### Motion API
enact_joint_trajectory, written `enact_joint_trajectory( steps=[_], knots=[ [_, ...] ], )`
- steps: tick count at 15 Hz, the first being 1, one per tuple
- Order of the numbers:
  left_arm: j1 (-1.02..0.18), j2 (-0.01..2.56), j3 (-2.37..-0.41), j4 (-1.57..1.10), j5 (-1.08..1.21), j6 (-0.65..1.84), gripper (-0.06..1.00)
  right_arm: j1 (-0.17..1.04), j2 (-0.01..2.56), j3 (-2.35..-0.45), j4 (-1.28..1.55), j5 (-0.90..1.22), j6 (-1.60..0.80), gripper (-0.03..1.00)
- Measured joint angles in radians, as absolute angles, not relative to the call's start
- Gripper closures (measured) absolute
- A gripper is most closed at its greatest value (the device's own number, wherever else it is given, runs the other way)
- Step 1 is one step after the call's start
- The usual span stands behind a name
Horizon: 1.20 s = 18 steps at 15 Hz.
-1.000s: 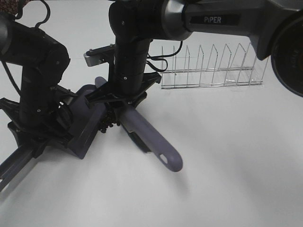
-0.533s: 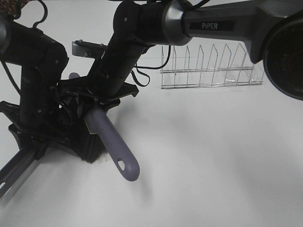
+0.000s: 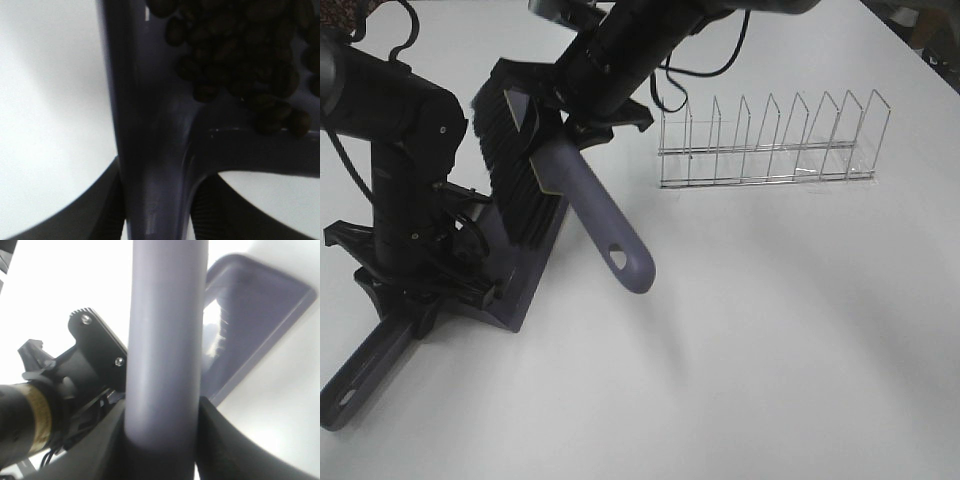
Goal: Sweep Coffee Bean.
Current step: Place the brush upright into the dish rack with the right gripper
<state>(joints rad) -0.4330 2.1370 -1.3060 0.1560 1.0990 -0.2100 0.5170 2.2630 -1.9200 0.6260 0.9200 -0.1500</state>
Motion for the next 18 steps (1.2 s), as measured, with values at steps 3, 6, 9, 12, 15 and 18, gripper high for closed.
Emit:
enact_joint_trajectory(
  steps=[3, 6, 9, 12, 15, 18],
  knots=[
    [-0.433, 2.132, -1.306, 0.156, 1.099, -0.215, 0.61, 0.488, 2.193, -1.92, 0.468, 0.992, -0.125, 0.66],
    [-0.404, 2.093, -1.306, 0.104, 1.096, -0.224, 0.61, 0.488, 2.125, -1.92, 0.236, 1.099, -0.058, 0.66],
    [-0.331, 2.012, -1.306, 0.025, 1.093, -0.195, 0.61, 0.488, 2.014, -1.844, 0.02, 1.219, 0.012, 0.66],
    [-0.314, 1.973, -1.286, 0.01, 1.088, -0.179, 0.61, 0.488, 1.907, -1.721, -0.012, 1.22, 0.019, 0.66],
    [-0.313, 1.93, -1.213, -0.02, 1.067, -0.154, 0.61, 0.488, 1.786, -1.529, -0.082, 1.205, 0.057, 0.66],
    [-0.313, 1.925, -1.176, -0.019, 1.056, -0.147, 0.61, 0.486, 1.719, -1.387, -0.128, 1.163, 0.104, 0.66]
  ],
)
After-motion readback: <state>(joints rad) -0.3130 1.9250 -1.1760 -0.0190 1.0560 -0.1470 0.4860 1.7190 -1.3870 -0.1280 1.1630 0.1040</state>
